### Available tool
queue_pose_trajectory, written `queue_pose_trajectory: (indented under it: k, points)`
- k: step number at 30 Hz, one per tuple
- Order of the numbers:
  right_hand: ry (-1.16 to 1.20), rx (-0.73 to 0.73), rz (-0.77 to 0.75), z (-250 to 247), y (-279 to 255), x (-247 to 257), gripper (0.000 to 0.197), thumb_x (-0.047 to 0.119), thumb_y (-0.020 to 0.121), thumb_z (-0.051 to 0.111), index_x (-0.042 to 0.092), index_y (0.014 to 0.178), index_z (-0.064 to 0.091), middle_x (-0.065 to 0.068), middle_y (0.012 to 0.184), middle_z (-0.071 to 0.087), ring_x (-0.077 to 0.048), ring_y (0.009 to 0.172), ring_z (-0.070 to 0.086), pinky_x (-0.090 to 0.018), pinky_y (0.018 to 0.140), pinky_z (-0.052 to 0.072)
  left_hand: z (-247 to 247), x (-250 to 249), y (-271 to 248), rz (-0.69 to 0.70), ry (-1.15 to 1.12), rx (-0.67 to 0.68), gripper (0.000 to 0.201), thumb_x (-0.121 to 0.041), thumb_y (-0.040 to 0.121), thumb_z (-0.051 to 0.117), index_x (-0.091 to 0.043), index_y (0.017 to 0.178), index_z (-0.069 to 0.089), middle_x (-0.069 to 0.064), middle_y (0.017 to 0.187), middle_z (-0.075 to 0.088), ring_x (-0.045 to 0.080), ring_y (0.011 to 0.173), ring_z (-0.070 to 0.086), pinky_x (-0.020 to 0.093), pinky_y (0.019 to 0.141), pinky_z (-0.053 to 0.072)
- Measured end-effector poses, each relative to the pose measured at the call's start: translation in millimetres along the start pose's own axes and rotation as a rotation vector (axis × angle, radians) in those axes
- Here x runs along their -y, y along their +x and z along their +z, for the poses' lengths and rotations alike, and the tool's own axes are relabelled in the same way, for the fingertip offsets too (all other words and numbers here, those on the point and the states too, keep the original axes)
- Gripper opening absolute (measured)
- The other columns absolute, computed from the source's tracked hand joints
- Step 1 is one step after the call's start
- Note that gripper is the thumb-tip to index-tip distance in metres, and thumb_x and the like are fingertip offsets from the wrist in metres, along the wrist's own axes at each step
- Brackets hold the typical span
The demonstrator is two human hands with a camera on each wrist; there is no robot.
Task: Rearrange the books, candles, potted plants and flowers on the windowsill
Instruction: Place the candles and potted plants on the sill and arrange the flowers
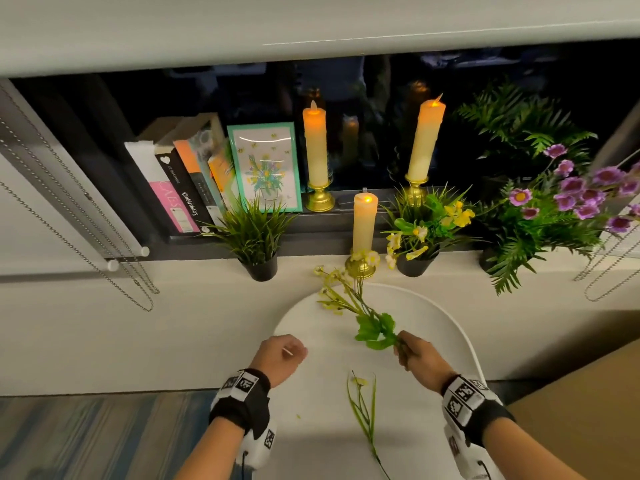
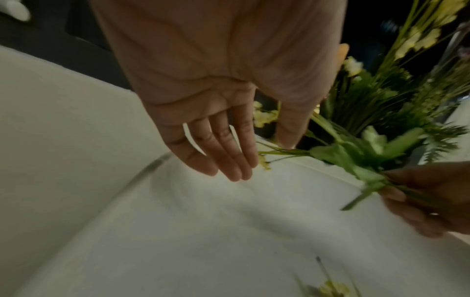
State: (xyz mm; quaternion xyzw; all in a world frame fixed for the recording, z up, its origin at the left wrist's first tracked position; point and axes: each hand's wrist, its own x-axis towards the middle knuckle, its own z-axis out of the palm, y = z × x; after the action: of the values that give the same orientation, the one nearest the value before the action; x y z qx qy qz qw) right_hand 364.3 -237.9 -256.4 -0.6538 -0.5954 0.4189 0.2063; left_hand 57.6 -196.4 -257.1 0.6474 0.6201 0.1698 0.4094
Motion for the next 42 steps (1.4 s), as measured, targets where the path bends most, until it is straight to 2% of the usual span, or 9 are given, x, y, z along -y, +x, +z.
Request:
queue_pose_trajectory:
  k: [4,9,17,23,27,31,34,39,42]
  points:
    - [0.094,0.067,-0.09,29.9,1.3,26.3,0.023,-0.007,0.086,0.033,0.005,0.087,0.053,0.003,0.071,0.051,-0.012,0.064,0.044,-0.026,0.061,0.038,12.7,-37.4,-2.1,0.034,-0.107,0.21,0.029,-0.042,0.076,0.074,-0.026,0.097,0.063,-0.004,0.092,0.066,0.007,0.076,0.06,0.015,0.068,0.046]
    - [0.075,0.124,-0.204,48.2,-6.5,42.6,0.04,-0.012,0.083,0.032,0.025,0.074,0.047,0.008,0.061,0.043,-0.006,0.058,0.039,-0.02,0.059,0.036,22.2,-58.8,-0.2,0.121,-0.146,0.208,0.035,-0.051,0.076,0.068,-0.022,0.097,0.069,-0.008,0.096,0.07,0.005,0.087,0.063,0.024,0.081,0.05]
    - [-0.02,0.165,-0.269,44.8,-10.5,48.8,0.023,0.01,0.085,0.031,0.019,0.082,0.052,-0.005,0.08,0.06,-0.008,0.068,0.05,-0.029,0.074,0.047,24.8,-64.6,-3.6,0.183,-0.275,0.072,0.018,-0.024,0.075,0.076,-0.024,0.088,0.064,-0.004,0.087,0.068,0.007,0.079,0.061,0.021,0.074,0.047]
    - [-0.04,0.219,-0.264,45.5,-10.1,63.2,0.031,0.0,0.094,0.032,0.023,0.094,0.053,-0.002,0.093,0.062,-0.007,0.075,0.053,-0.012,0.074,0.044,10.6,-73.9,-5.9,0.237,-0.317,0.095,0.028,-0.01,0.073,0.071,-0.025,0.095,0.063,0.005,0.092,0.068,0.018,0.089,0.065,0.028,0.084,0.053]
    - [0.004,0.25,-0.284,49.7,-11.2,79.5,0.023,0.01,0.099,0.034,0.028,0.096,0.048,0.011,0.085,0.058,-0.005,0.072,0.051,-0.011,0.071,0.042,4.2,-78.6,-10.2,0.284,-0.336,0.095,0.025,-0.001,0.069,0.065,-0.02,0.085,0.064,0.007,0.076,0.067,0.02,0.075,0.065,0.035,0.078,0.054]
    - [0.142,0.137,-0.312,49.1,-12.3,90.9,0.032,0.0,0.095,0.034,0.024,0.082,0.05,0.005,0.067,0.051,-0.005,0.062,0.046,-0.02,0.065,0.04,-6.1,-73.1,-10.6,0.273,-0.343,0.066,0.026,-0.017,0.071,0.077,-0.02,0.094,0.066,0.001,0.091,0.07,0.015,0.085,0.066,0.029,0.08,0.054]
    - [0.124,-0.01,-0.33,47.1,-9.4,99.2,0.036,-0.006,0.091,0.035,0.023,0.071,0.045,0.006,0.063,0.044,-0.003,0.059,0.04,-0.02,0.062,0.033,-10.9,-72.1,-12.5,0.266,-0.295,0.107,0.026,-0.023,0.075,0.078,-0.015,0.098,0.069,-0.004,0.082,0.067,0.007,0.07,0.058,0.026,0.074,0.051]
    - [0.065,-0.133,-0.414,36.3,-7.3,114.8,0.025,0.0,0.091,0.036,0.018,0.085,0.051,0.009,0.062,0.044,-0.005,0.06,0.042,-0.019,0.058,0.032,-19.1,-76.9,-15.3,0.28,-0.353,0.043,0.006,-0.01,0.086,0.065,-0.008,0.09,0.069,0.012,0.077,0.068,0.014,0.065,0.061,0.031,0.07,0.053]
    - [0.049,-0.185,-0.447,31.5,-8.1,121.5,0.027,0.001,0.095,0.038,0.024,0.085,0.05,0.011,0.062,0.044,-0.004,0.059,0.042,-0.016,0.057,0.031,-25.2,-79.5,-13.6,0.288,-0.324,-0.07,0.007,-0.01,0.088,0.063,-0.011,0.082,0.066,0.0,0.062,0.06,0.005,0.052,0.054,0.023,0.061,0.049]
